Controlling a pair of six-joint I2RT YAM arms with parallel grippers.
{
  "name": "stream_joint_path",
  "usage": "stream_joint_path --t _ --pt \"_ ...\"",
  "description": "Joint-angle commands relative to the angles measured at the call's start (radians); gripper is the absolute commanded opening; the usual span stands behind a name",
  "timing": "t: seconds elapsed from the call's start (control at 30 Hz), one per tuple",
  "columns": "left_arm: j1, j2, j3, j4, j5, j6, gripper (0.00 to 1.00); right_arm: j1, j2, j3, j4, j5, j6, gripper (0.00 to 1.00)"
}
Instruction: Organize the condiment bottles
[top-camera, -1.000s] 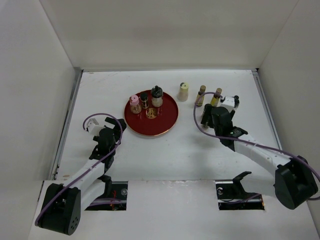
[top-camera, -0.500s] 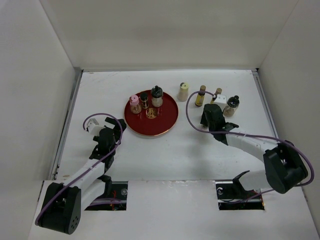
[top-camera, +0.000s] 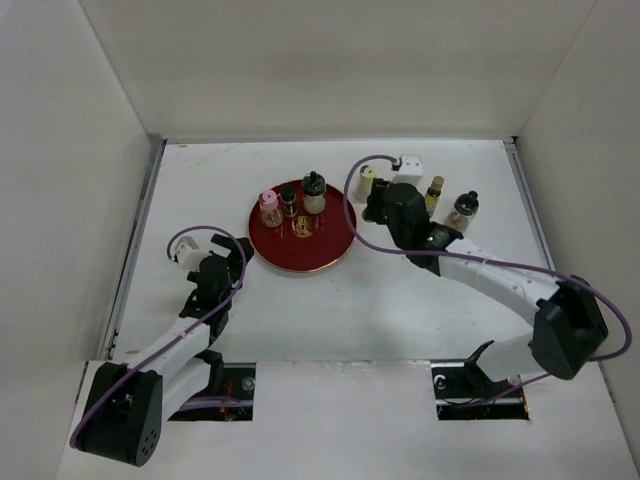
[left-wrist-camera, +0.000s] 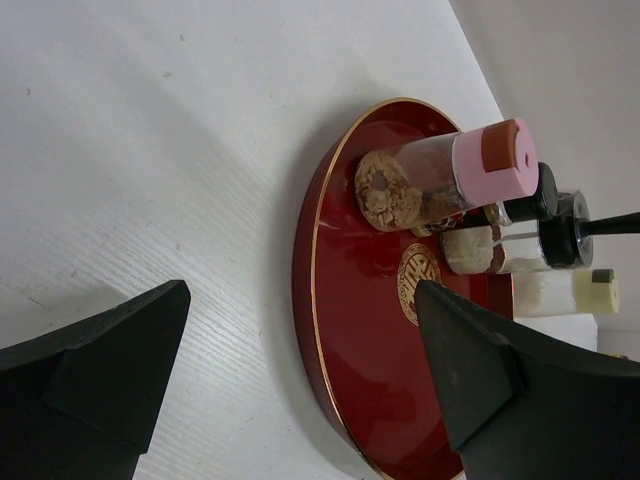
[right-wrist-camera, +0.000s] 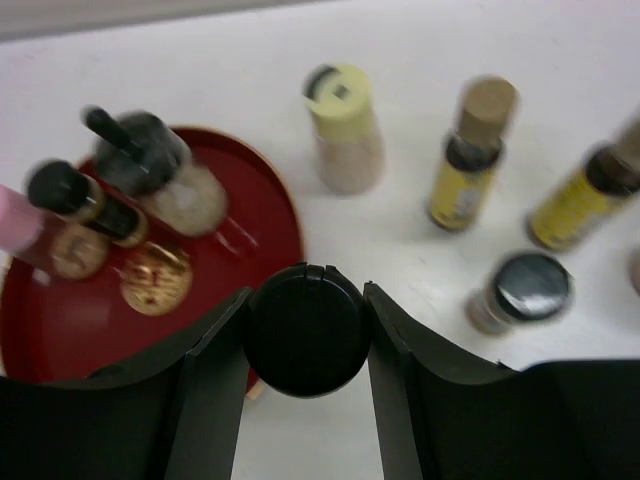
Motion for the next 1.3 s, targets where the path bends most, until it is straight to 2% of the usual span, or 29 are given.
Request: stream_joint_path --t 0.0,0.07,0.33,0.53,0.77,0.87,1.03,1.27 --pt "0.006 -0.030 0.007 0.044 0.001 0.011 1.00 0.018 0.126 0.121 0.150 -0.075 -0.035 0.45" --pt "0.007 -0.050 0.004 0.040 -0.008 0.014 1.00 0.021 0.214 0.189 0.197 -0.098 -0.041 0.45" --pt "0.007 -0.038 0.007 0.040 -0.005 0.016 1.00 0.021 0.490 0.427 0.210 -0.118 -0.053 0.45" --pt "0.009 -0.040 0.007 0.040 -0.001 0.014 1.00 0.007 0.602 0.482 0.231 -0.120 -0.067 0.45" --pt "0.010 -0.029 0.007 0.044 0.004 0.013 1.00 0.003 0.656 0.488 0.227 -0.110 -0.067 0.48" --pt "0.010 -0.024 0.006 0.047 -0.001 0.013 1.00 0.003 0.668 0.488 0.222 -0.106 -0.075 0.55" --pt "0.012 -0.038 0.006 0.043 -0.005 0.014 1.00 0.007 0.648 0.482 0.221 -0.104 -0.076 0.75" --pt "0.012 -0.047 0.003 0.041 -0.005 0.014 1.00 0.010 0.472 0.401 0.219 -0.114 -0.064 0.88"
